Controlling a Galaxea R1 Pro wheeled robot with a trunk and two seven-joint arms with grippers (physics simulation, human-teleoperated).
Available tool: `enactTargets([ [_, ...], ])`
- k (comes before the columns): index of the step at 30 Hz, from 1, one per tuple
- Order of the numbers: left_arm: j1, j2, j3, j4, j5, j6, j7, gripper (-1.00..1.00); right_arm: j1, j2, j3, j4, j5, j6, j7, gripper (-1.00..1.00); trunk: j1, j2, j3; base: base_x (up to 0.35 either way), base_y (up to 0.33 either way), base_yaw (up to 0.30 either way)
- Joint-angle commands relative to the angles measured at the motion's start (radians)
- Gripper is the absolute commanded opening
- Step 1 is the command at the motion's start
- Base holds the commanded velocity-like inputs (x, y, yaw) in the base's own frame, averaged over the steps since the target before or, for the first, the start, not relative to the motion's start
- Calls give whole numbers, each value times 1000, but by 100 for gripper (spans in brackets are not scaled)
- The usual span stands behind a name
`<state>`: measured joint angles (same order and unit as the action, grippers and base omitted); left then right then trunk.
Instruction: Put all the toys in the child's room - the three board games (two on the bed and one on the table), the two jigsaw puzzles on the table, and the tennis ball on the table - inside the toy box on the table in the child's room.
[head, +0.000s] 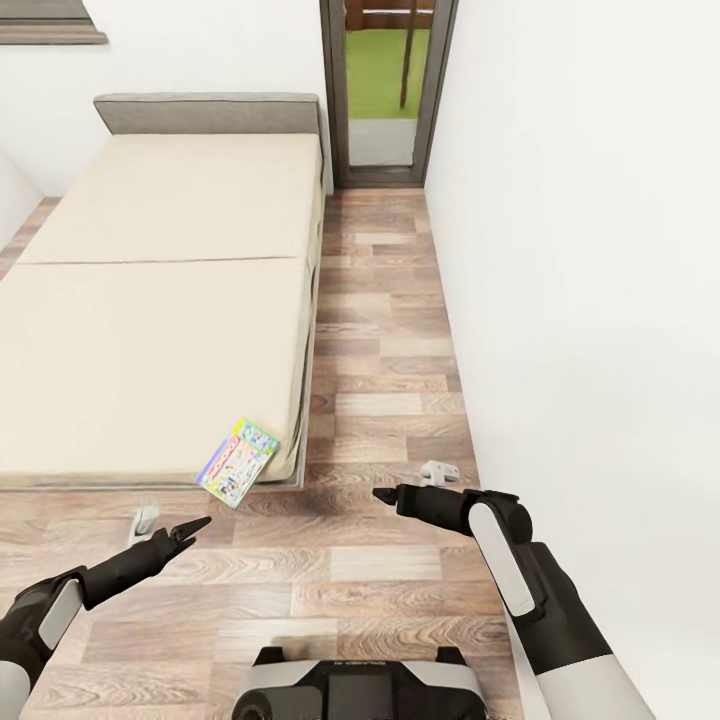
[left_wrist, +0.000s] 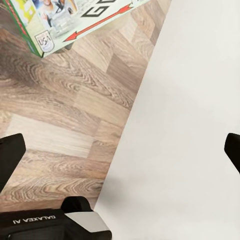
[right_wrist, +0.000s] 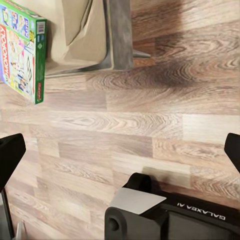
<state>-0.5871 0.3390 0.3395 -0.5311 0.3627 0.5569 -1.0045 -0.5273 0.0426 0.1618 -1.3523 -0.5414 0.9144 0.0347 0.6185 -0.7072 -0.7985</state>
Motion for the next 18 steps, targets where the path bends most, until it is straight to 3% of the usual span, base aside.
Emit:
enactTargets([
  [1, 0, 0, 1, 0, 4, 8, -2, 100, 0, 0, -1, -1, 4, 4, 4, 100, 0, -1, -2, 0, 0, 0],
  [18, 0, 1, 1, 0, 4, 8, -2, 100, 0, 0, -1, -1, 4, 3, 4, 100, 0, -1, -27, 0, 80, 0],
])
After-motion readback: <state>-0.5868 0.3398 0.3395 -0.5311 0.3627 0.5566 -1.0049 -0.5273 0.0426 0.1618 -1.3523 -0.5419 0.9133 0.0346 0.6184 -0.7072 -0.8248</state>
